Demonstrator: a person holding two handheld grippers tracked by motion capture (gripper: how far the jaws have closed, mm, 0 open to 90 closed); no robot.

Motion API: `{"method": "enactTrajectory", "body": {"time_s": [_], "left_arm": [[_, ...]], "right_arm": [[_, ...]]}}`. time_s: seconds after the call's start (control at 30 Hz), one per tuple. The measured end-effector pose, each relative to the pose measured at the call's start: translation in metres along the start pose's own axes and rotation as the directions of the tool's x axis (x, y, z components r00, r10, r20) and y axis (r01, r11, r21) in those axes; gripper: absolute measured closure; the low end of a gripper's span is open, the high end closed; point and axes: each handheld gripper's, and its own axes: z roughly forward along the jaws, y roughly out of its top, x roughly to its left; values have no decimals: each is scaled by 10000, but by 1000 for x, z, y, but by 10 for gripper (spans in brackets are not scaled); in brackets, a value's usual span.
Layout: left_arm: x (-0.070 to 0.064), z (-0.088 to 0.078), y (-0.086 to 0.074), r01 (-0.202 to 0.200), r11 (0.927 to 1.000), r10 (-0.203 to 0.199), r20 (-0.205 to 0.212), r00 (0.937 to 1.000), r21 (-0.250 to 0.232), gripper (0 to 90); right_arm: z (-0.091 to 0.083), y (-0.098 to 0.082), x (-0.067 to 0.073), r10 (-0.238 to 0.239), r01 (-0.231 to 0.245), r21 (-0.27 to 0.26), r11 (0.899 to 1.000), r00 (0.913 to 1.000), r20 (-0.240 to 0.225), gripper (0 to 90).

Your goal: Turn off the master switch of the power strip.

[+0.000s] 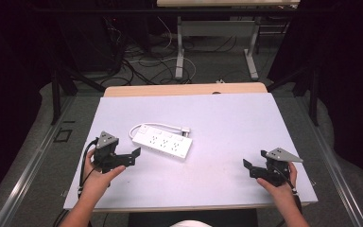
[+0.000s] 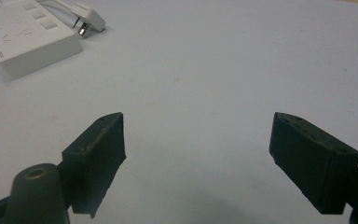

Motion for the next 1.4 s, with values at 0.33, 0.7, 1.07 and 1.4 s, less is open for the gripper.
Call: {"method": "enactTrajectory", "body": {"time_s": [0.33, 0.7, 1.07, 1.4], "left_arm": [[3, -1, 22, 146, 9998, -148, -133, 9998, -137, 81], [7, 3, 40, 284, 9994, -288, -189, 9994, -205, 162], [9, 11, 57, 79, 9997, -89, -447, 9990, -219, 189], [11, 28, 64, -61, 9998, 52, -483, 9988, -172, 222]], "right_arm": [[0, 0, 0, 54, -54, 20, 10000, 10000, -16, 176], [-2, 0, -1, 120, -119, 110, 9999, 9998, -129, 176], [-1, 0, 1, 205, -207, -98, 9997, 9996, -215, 176], [-2, 0, -1, 263, -264, -54, 9996, 9993, -250, 176]]}}
